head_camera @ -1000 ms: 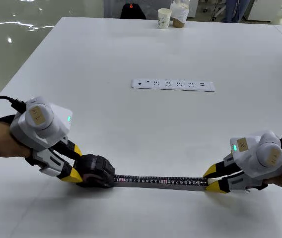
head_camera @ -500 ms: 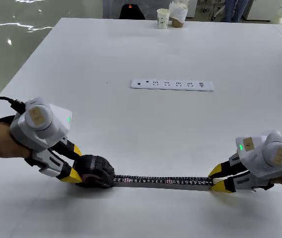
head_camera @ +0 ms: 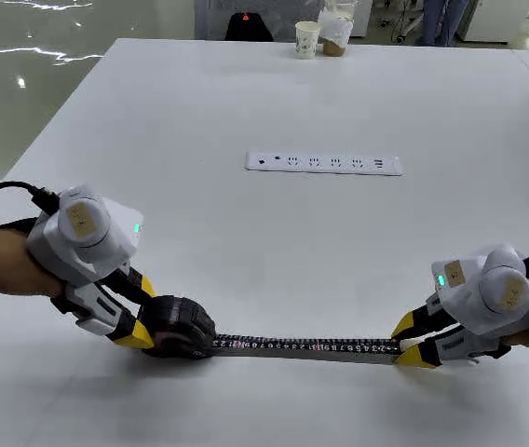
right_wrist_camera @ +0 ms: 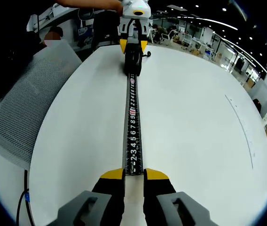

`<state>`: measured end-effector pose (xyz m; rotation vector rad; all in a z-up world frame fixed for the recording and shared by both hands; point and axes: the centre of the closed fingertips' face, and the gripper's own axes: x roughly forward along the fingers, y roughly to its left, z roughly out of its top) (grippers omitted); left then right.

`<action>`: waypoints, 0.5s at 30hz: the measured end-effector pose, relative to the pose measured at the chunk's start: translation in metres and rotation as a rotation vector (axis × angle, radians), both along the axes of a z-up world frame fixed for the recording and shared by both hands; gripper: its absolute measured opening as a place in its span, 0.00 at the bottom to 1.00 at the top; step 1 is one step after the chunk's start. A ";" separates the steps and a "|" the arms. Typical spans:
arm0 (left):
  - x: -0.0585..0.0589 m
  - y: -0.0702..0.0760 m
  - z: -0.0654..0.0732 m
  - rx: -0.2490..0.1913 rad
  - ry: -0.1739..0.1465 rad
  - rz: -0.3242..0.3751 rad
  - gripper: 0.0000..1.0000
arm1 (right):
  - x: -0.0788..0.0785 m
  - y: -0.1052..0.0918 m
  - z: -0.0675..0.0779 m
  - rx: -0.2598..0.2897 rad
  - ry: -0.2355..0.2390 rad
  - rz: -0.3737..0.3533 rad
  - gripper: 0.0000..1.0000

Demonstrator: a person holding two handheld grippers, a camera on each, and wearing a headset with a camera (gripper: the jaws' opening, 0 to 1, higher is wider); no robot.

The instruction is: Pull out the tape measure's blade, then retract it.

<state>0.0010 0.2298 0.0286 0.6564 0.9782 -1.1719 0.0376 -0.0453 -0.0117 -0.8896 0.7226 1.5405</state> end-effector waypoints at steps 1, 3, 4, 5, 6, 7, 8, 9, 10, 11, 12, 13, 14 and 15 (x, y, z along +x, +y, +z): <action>0.000 0.000 0.000 0.001 -0.001 -0.001 0.24 | 0.000 0.000 0.000 -0.003 -0.004 0.004 0.11; 0.000 0.000 0.000 0.003 -0.002 0.000 0.24 | 0.000 0.000 0.000 -0.007 -0.005 -0.001 0.11; 0.000 0.000 0.000 0.005 -0.002 0.001 0.24 | 0.000 0.000 0.000 -0.008 -0.005 -0.002 0.12; 0.000 0.000 0.000 0.006 -0.003 0.001 0.24 | 0.000 0.000 0.000 -0.009 -0.005 -0.005 0.12; 0.000 0.000 0.000 0.010 -0.004 0.000 0.24 | 0.001 0.000 0.000 -0.009 -0.009 -0.010 0.12; 0.000 0.000 0.000 0.012 -0.006 -0.001 0.24 | 0.002 0.000 0.000 -0.009 -0.007 -0.012 0.12; -0.001 0.000 0.000 0.013 -0.008 -0.003 0.24 | 0.002 0.000 0.000 -0.009 -0.006 -0.017 0.12; -0.001 0.000 0.000 0.013 -0.009 -0.003 0.24 | 0.002 0.000 0.000 -0.009 -0.007 -0.017 0.12; -0.001 0.000 0.000 0.014 -0.010 -0.002 0.25 | 0.002 0.000 0.000 -0.007 -0.009 -0.020 0.13; -0.001 0.000 0.000 0.016 -0.009 0.001 0.25 | 0.001 0.001 0.000 -0.004 -0.006 -0.022 0.14; -0.001 0.000 0.000 0.016 -0.009 0.003 0.25 | 0.001 0.001 0.000 -0.007 -0.007 -0.020 0.14; -0.001 -0.001 0.001 0.014 -0.011 0.002 0.25 | 0.001 0.001 -0.001 -0.012 -0.013 -0.017 0.14; -0.001 -0.002 0.001 0.010 -0.012 0.005 0.26 | 0.001 0.001 -0.001 -0.012 -0.015 -0.019 0.14; -0.001 -0.002 0.001 0.009 -0.010 0.009 0.27 | 0.001 0.002 0.000 -0.006 -0.012 -0.024 0.15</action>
